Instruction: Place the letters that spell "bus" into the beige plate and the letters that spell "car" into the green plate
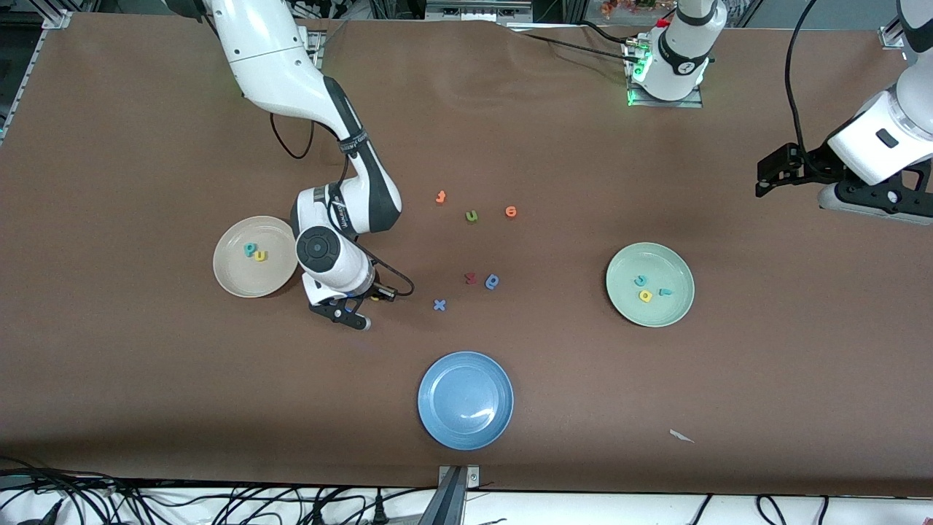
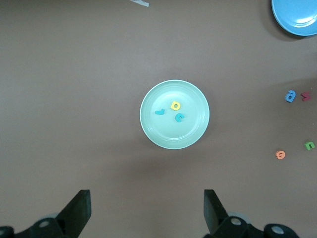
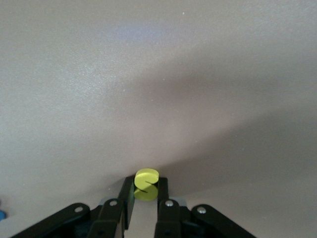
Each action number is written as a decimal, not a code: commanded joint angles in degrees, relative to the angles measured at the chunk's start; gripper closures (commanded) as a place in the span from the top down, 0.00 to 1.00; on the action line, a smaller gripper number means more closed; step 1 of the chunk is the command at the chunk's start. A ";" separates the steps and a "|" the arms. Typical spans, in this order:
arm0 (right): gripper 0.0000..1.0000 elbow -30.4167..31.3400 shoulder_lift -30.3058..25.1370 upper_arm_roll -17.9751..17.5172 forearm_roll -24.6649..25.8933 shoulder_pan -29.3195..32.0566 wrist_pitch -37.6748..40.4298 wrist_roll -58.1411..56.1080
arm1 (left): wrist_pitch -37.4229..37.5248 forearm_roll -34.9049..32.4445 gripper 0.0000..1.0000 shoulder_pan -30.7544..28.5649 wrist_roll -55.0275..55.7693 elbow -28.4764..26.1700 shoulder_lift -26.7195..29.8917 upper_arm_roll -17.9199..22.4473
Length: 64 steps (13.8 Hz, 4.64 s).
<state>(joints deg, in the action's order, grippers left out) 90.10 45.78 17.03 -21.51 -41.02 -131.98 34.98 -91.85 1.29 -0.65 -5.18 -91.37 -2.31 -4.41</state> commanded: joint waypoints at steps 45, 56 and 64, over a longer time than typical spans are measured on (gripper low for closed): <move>1.00 13.26 -37.15 -10.35 19.67 31.62 33.53 -30.59 | 3.70 -1.20 1.00 -0.14 -0.18 2.51 0.12 -0.33; 1.00 2.72 -44.11 -11.75 19.67 32.94 53.06 -31.64 | 3.70 -1.20 1.00 -0.14 0.08 2.51 0.12 -0.42; 1.00 -2.21 -41.47 -11.40 19.84 32.50 53.41 -31.73 | 3.70 -1.03 1.00 -0.14 0.08 2.51 0.12 -0.42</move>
<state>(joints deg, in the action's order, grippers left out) 90.12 3.10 6.24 -2.08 -9.18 -79.99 3.68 -89.25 1.29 -0.80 -5.18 -89.86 -2.23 -4.61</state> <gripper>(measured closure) 0.000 0.000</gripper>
